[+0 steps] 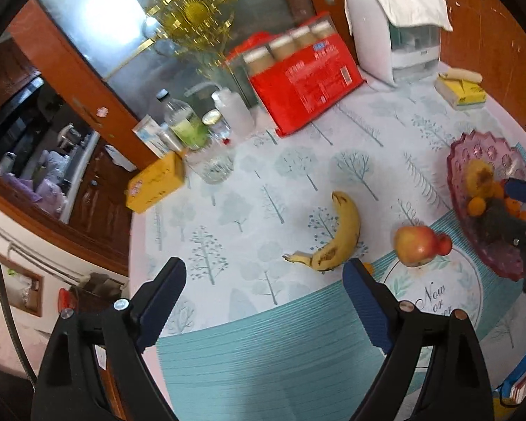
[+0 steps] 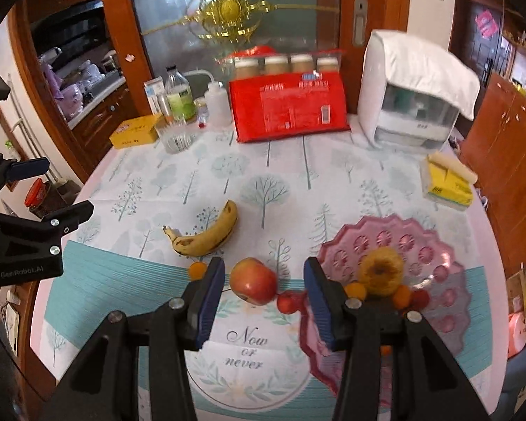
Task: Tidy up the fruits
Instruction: 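Move both open tools toward the banana and large apple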
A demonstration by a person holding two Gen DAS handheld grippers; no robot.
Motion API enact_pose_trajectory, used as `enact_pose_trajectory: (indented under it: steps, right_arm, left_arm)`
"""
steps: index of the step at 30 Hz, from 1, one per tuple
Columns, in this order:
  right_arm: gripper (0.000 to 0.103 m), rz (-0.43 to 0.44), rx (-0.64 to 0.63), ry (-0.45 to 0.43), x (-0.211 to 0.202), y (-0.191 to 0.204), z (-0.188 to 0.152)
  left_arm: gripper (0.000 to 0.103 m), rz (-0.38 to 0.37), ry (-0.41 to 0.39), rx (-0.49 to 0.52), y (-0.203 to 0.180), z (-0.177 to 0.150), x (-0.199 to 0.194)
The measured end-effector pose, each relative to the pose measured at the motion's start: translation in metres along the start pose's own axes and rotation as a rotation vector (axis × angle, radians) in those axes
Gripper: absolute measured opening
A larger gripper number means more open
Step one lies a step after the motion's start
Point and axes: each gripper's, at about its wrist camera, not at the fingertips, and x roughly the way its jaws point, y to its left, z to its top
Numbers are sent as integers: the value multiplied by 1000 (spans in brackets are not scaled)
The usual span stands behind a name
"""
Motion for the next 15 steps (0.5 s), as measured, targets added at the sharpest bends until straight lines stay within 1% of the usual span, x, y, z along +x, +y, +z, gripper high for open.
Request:
enact_pose_trajectory:
  steps: [3,7,9,12,15]
  right_arm:
    - [47,12,36,40,27,3,-2]
    - [47,52,136,87,60,2,-12]
    - [47,47,194,104,77,0,-21]
    - [48,40,243,103,91,1,-29]
    - [48,17,274,100,102,2,-32]
  left_arm:
    - [90,-50,34,10,-3,3,33]
    - [90,-158,76,5,-10,8,87]
    - [90,-194,88,-1,-16,10,108]
    - [90,-260,111,-23,-25,12,142]
    - [90,-310,121,-43,-32,15,167]
